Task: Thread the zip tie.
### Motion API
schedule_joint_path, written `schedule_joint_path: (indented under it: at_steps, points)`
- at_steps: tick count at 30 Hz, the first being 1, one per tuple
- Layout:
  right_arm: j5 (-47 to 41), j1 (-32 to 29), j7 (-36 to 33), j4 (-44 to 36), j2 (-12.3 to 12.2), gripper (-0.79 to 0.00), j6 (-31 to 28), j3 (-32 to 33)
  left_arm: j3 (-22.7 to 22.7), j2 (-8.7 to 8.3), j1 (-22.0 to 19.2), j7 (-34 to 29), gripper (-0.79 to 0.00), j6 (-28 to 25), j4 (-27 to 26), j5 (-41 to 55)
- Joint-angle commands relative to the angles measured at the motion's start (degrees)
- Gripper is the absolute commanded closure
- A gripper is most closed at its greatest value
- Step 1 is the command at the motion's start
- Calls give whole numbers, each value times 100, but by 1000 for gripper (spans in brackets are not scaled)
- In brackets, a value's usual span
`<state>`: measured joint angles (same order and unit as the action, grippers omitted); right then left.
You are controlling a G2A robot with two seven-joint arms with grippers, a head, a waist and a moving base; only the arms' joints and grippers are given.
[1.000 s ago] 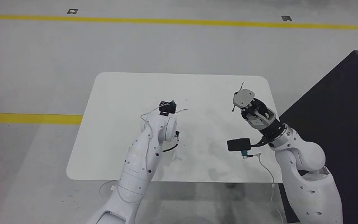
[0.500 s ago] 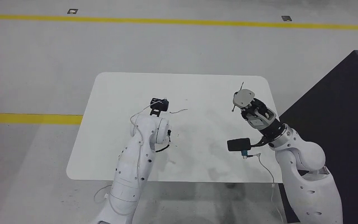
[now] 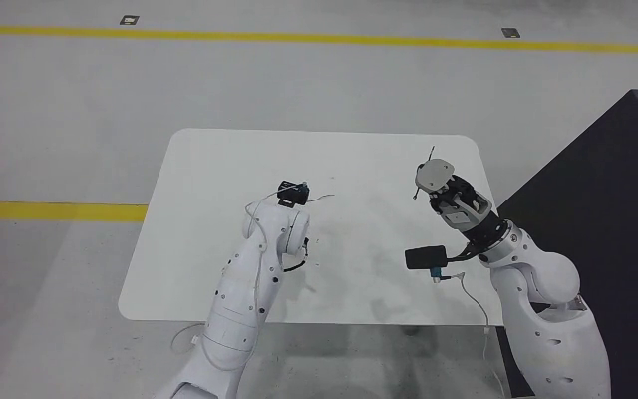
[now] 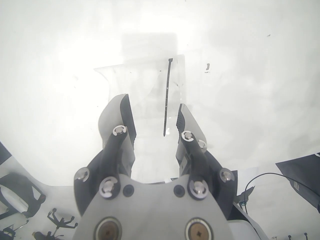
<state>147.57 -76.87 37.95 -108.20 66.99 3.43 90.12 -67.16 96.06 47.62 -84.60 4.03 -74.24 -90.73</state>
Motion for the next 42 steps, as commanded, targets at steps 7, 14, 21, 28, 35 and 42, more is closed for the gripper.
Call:
schedule_joint_path:
  at_steps: [7,14,21,28,35,42]
  points:
    - [0,0,0,0,0,0,0,0,12,18,-202,95,-332,76,491,66]
    - [0,0,0,0,0,0,0,0,61,46,-351,225,-336,87,794,213]
    - [0,0,0,0,0,0,0,0,190,91,-513,357,-336,93,1071,322]
    - [0,0,0,0,0,0,0,0,265,123,-668,442,-317,91,1339,406]
    - [0,0,0,0,0,0,0,0,315,144,-742,490,-280,94,1584,480]
    - [0,0,0,0,0,0,0,0,373,171,-826,542,-172,119,1712,549]
